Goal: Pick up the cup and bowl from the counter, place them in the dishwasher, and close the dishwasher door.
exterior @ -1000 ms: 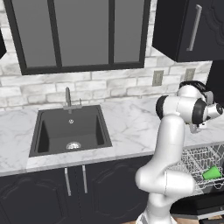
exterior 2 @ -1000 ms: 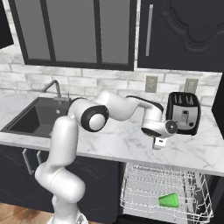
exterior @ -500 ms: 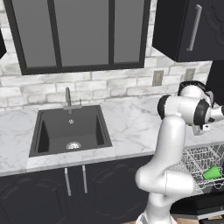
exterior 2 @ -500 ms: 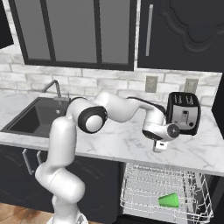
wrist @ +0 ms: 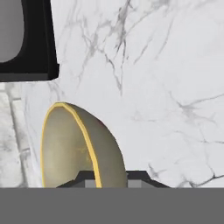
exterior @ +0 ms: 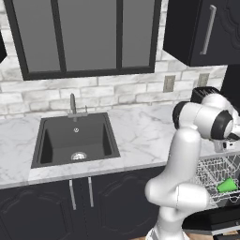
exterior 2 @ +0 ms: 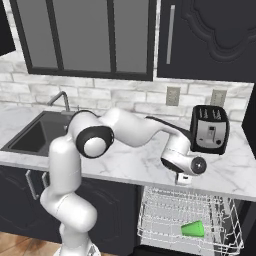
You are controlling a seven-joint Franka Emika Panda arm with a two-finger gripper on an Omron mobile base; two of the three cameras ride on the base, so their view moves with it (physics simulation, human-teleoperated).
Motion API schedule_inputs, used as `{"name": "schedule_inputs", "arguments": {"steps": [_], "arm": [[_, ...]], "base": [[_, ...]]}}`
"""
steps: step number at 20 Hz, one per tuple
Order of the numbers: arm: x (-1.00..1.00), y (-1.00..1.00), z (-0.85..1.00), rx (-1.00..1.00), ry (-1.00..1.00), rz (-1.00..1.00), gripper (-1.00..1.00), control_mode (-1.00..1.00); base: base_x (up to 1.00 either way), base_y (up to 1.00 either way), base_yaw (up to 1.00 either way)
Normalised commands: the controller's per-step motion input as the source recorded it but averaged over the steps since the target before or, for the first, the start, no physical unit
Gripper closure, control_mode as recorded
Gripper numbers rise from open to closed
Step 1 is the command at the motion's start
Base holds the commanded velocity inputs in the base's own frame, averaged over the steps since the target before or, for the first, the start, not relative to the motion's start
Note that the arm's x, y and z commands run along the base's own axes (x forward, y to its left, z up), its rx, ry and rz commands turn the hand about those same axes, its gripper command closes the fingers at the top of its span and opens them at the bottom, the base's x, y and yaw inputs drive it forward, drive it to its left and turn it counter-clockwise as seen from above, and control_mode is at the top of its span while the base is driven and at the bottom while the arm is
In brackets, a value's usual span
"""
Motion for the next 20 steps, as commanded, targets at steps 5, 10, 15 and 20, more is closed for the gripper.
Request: {"name": "schedule_inputs", "arguments": {"steps": [5, 10, 15, 20], "arm": [[-0.64, 0.00, 0.29, -0.04, -0.06, 0.00, 1.00, -1.00], [-0.65, 0.00, 0.23, -0.04, -0.05, 0.00, 1.00, -1.00], [-0.56, 0.00, 0.01, -0.02, -0.01, 0.02, 1.00, -1.00], [-0.37, 0.00, -0.15, 0.00, 0.00, 0.05, 1.00, -1.00]], "base": [[0.00, 0.00, 0.00], [0.00, 0.00, 0.00], [0.00, 0.00, 0.00], [0.00, 0.00, 0.00]]}}
